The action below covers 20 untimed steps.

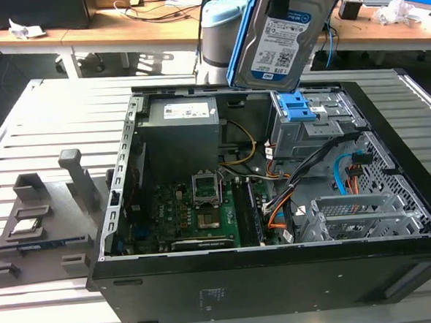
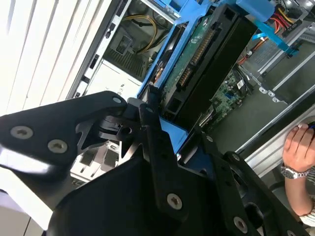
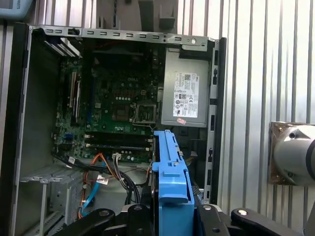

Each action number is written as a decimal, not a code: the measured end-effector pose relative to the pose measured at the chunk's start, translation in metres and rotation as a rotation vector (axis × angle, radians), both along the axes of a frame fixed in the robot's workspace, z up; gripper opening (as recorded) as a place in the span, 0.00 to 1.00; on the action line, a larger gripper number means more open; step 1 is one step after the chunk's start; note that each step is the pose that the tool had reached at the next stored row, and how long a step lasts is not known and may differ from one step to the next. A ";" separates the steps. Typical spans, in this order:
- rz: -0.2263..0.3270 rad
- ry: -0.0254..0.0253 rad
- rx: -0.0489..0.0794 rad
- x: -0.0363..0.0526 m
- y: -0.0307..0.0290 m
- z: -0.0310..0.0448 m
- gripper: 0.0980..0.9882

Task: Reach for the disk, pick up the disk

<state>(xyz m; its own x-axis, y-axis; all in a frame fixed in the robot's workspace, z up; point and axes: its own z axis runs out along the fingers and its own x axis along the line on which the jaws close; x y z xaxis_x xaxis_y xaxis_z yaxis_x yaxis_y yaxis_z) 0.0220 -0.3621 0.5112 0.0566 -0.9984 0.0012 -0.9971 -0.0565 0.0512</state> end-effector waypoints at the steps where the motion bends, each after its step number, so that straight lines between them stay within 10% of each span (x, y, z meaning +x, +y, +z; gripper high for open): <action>1: 0.000 0.0000 0.000 0.0037 0.0000 0.0000 0.30; 20: 0.000 0.0011 0.000 0.0727 0.0006 0.0000 0.30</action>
